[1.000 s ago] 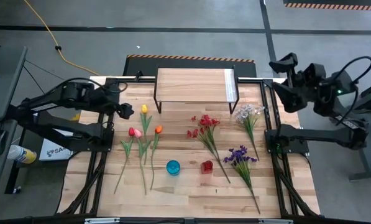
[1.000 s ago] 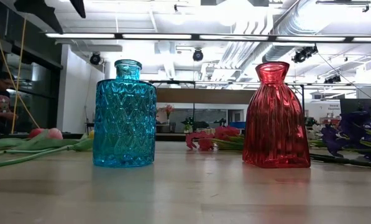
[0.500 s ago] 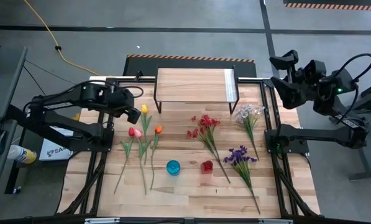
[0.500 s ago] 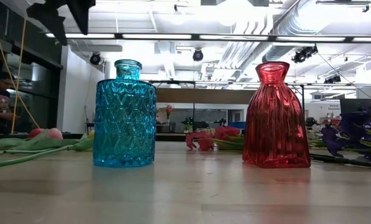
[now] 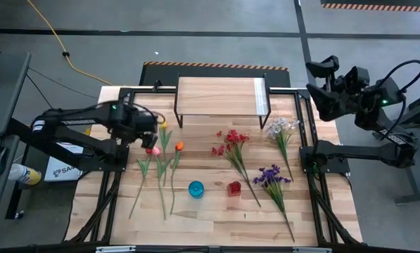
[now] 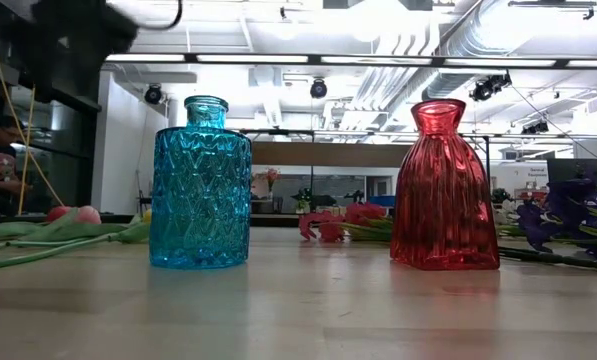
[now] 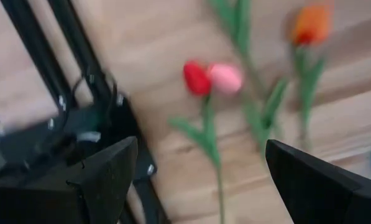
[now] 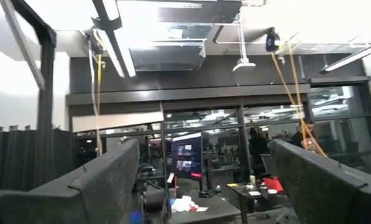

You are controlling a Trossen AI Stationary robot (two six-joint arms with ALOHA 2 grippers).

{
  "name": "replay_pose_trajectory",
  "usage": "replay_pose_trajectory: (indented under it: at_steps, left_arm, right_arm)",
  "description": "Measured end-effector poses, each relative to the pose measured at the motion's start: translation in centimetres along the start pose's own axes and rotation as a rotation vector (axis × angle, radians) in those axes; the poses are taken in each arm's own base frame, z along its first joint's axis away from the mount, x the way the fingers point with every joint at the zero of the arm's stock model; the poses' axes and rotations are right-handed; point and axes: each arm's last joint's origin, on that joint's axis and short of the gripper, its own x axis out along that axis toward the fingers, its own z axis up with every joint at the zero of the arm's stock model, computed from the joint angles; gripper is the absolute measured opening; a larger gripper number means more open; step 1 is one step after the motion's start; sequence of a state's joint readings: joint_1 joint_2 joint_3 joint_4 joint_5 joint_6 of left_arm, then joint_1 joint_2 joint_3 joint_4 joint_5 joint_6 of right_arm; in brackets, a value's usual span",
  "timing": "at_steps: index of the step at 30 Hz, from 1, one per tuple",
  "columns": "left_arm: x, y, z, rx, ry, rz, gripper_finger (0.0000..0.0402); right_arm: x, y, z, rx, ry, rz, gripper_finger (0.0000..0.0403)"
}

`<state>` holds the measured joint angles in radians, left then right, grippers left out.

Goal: Pick and place flowers into a vace then onto a shelf
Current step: Put the red tulip into the blue transparent vase

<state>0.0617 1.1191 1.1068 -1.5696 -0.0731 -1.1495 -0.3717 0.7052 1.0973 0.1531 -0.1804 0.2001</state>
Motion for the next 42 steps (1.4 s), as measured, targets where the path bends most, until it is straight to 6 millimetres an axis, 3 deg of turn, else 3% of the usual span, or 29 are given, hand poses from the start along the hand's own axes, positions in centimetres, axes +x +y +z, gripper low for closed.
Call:
replay_pose_trajectory:
  at_steps: [4,9,14,22,26,34,42]
  left_arm:
    - [3.7,-0.2,-1.2,-0.022,0.074,0.065,0.0385]
    - [8.1,-1.7,-2.4,-0.007,0.110,-0.068,0.0385]
    - [10.8,-2.3,-3.0,-0.034,0.117,-0.130,0.0385]
    - [12.2,-1.6,-3.3,-0.071,0.128,-0.078,0.0385]
    - [12.9,-1.9,-3.2,-0.065,0.111,-0.132,0.0385]
    - [15.6,-1.2,-3.6,-0.119,0.107,-0.128,0.0385]
    - [16.1,-0.8,-3.6,-0.146,0.080,-0.113,0.0385]
  right_arm:
    - [0.0,0.0,-0.2,0.004,0.020,0.001,0.0354]
    - [0.0,0.0,-0.2,0.004,0.023,0.001,0.0354]
    - [0.0,0.0,-0.2,0.004,0.022,0.001,0.0354]
    - [0.0,0.0,-0.2,0.004,0.026,0.012,0.0354]
    - [0.0,0.1,-0.4,0.007,0.045,0.055,0.0354]
    - [0.0,0.1,-0.5,0.016,0.059,0.052,0.0354]
    - [0.0,0.1,-0.6,0.022,0.067,0.050,0.0354]
